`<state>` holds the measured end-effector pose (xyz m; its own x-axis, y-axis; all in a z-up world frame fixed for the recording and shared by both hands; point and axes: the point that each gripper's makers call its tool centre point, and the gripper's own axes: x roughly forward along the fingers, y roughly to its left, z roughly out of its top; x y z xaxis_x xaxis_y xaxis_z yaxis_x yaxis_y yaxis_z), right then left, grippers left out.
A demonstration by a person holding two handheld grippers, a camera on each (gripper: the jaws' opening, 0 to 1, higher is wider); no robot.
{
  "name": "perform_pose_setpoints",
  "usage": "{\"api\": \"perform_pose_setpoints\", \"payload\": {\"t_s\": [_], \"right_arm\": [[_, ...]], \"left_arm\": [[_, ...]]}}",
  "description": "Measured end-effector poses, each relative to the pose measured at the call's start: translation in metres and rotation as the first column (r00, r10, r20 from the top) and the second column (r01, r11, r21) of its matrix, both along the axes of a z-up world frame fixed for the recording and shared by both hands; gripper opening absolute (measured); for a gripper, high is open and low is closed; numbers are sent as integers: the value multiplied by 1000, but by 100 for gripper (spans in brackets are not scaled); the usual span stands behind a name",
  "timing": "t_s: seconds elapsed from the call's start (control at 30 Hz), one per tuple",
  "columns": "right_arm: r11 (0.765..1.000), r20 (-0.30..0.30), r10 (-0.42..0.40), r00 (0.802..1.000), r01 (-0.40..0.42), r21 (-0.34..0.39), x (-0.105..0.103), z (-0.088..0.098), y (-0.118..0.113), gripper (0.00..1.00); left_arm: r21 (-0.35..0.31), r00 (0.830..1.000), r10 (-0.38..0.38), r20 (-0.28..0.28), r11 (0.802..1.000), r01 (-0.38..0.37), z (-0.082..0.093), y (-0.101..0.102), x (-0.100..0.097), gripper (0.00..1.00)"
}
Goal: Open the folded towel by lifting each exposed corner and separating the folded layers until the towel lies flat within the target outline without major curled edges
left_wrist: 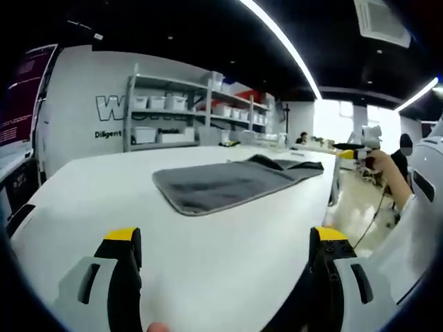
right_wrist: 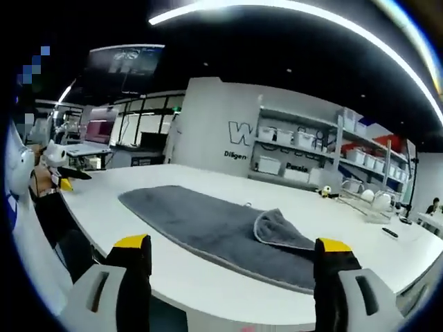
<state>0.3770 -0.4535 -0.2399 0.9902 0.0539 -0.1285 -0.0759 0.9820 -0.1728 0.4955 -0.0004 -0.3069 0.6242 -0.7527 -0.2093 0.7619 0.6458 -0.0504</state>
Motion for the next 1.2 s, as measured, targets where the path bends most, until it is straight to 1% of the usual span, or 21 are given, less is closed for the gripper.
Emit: {"api": "perform_pose_setpoints", "payload": {"t_s": [0.17, 0.23, 0.4, 0.53, 0.6, 0.67, 0.73, 0.8, 0.87, 0.9, 0.93, 0.97, 1.07, 1.13, 1.2], "right_arm": [[1000, 3, 14, 1000, -14, -12, 2, 1, 10, 99], [999, -12, 29, 999, -30, -34, 7, 0, 14, 99], [995, -23, 66, 998, -68, -69, 21, 4, 24, 98], [988, -39, 94, 995, -98, -118, 41, 7, 27, 95], [982, -39, 100, 994, -105, -154, 53, 8, 23, 91], [977, -47, 92, 995, -99, -190, 68, 8, 15, 85], [962, -68, 79, 995, -94, -258, 85, 4, 5, 82], [952, -96, 61, 994, -86, -295, 103, -4, -6, 76], [949, -114, 66, 991, -97, -300, 122, -13, -12, 67], [937, -130, 79, 988, -118, -327, 134, -20, -15, 63], [934, -133, 81, 988, -122, -336, 137, -22, -16, 58], [933, -147, 76, 986, -123, -339, 149, -29, -21, 51], [934, -167, 80, 983, -132, -332, 174, -44, -28, 40], [935, -194, 73, 978, -135, -328, 189, -58, -33, 35], [927, -221, 53, 974, -130, -353, 196, -68, -39, 32]], "left_arm": [[5, 1000, -10, -1, 1000, 10, -1, -3, 0, 99], [5, 1000, -13, -3, 1000, 13, -2, -5, 0, 99], [7, 1000, -14, -3, 1000, 14, -2, -7, 0, 99], [2, 1000, -11, -6, 1000, 11, -3, -7, -1, 99], [7, 1000, -10, -7, 1000, 10, -4, -8, -1, 99], [7, 1000, -11, -8, 1000, 11, -4, -8, -1, 99], [5, 1000, -10, -7, 1000, 10, -3, -9, -1, 99], [3, 1000, -10, -7, 1000, 10, -3, -10, -2, 99], [4, 1000, -9, -7, 1000, 9, -3, -11, -3, 99], [5, 1000, -9, -7, 1000, 9, -3, -11, -3, 99], [6, 1000, -7, -7, 1000, 7, -3, -11, -3, 99], [5, 1000, -4, -7, 1000, 4, -3, -11, -3, 99], [6, 1000, 3, -10, 1000, -3, -4, -10, -3, 99], [7, 1000, 6, -12, 1000, -5, -4, -10, -4, 99], [9, 1000, 8, -14, 1000, -7, -4, -10, -4, 99]]}}
